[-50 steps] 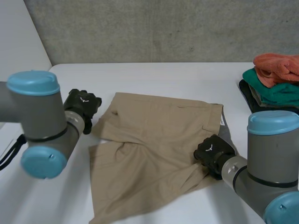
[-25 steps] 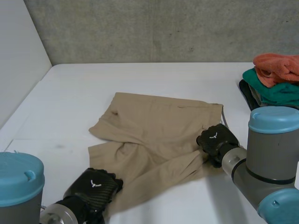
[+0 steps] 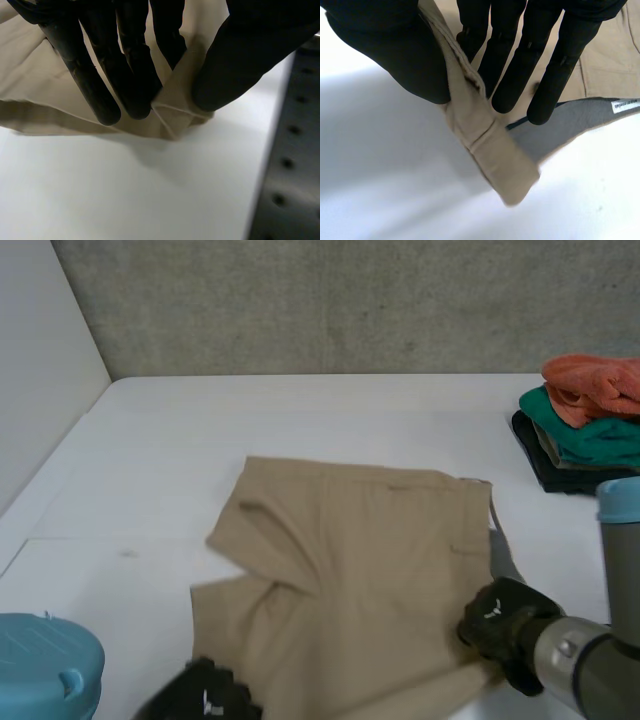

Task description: Fold the laundry.

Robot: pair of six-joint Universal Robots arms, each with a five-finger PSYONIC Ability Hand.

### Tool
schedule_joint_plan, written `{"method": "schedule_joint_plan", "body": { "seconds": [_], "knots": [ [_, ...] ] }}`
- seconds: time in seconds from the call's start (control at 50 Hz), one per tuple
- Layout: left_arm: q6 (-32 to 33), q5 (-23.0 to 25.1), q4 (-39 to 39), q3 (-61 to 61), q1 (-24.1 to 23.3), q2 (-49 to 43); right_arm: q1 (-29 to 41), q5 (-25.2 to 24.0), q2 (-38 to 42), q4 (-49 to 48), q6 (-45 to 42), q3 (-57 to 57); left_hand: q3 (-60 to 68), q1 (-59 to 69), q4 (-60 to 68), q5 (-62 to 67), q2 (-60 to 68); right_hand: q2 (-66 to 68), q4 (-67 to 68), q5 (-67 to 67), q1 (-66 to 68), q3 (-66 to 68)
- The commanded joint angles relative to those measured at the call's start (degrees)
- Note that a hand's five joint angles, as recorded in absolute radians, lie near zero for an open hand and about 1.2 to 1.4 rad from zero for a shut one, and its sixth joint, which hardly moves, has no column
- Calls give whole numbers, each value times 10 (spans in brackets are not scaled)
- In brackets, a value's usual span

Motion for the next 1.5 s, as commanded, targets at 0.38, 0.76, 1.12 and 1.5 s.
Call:
{"method": "schedule_joint_plan", "body": {
  "seconds": [0.38, 0.76, 1.12, 1.5],
  "knots": [
    [95, -56, 419, 369, 75, -301, -26, 10, 151, -381, 63, -170, 120, 144, 114, 128, 115, 123, 113, 115, 159, 118],
    [93, -101, 433, 602, 54, -459, -9, 50, 331, -444, 146, -377, -580, -556, -586, -572, -585, -577, -587, -585, -541, -582],
    [-22, -96, 433, 329, 44, -245, -119, -77, 150, -232, 242, -102, -580, -556, -586, -572, -585, -507, -517, -515, -471, -512],
    [-28, -98, 433, 308, 39, -248, -142, -41, 190, -399, 230, -60, -580, -556, -586, -572, -585, 123, 113, 115, 159, 118]
  ]
}}
